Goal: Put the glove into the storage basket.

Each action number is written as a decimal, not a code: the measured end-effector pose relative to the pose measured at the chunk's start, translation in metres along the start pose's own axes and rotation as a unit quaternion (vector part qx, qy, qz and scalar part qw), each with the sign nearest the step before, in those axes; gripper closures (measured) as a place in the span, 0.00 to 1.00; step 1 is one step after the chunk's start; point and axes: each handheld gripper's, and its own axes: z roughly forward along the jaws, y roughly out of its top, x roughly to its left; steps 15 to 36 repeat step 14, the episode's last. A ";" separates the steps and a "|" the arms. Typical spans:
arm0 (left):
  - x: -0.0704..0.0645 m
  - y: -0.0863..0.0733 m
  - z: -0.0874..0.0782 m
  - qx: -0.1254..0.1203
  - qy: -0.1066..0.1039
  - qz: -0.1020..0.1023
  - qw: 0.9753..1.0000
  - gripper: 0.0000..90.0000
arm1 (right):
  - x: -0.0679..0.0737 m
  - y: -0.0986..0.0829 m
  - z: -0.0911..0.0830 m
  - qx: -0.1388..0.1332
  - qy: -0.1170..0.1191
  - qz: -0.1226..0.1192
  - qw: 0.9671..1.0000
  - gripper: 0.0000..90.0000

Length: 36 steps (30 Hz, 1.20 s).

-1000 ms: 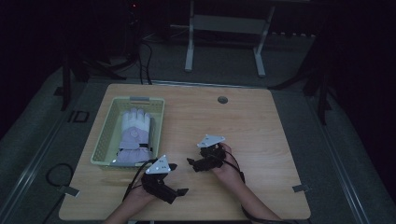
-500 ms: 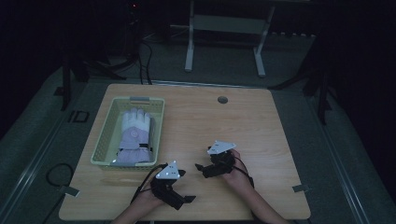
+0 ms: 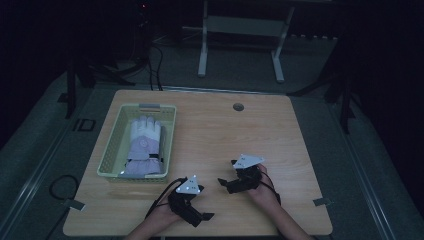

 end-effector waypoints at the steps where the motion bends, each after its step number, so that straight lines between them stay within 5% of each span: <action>1: 0.000 0.000 0.000 0.000 0.000 0.000 1.000 0.01 | -0.001 -0.002 -0.002 -0.004 -0.001 -0.001 1.000 0.14; 13: 0.002 0.000 0.003 -0.003 -0.018 0.008 1.000 0.01 | -0.008 -0.010 -0.005 -0.008 -0.013 0.007 1.000 0.14; 36: 0.002 0.000 0.003 -0.003 -0.018 0.008 1.000 0.01 | -0.008 -0.010 -0.004 -0.006 -0.014 0.005 1.000 0.14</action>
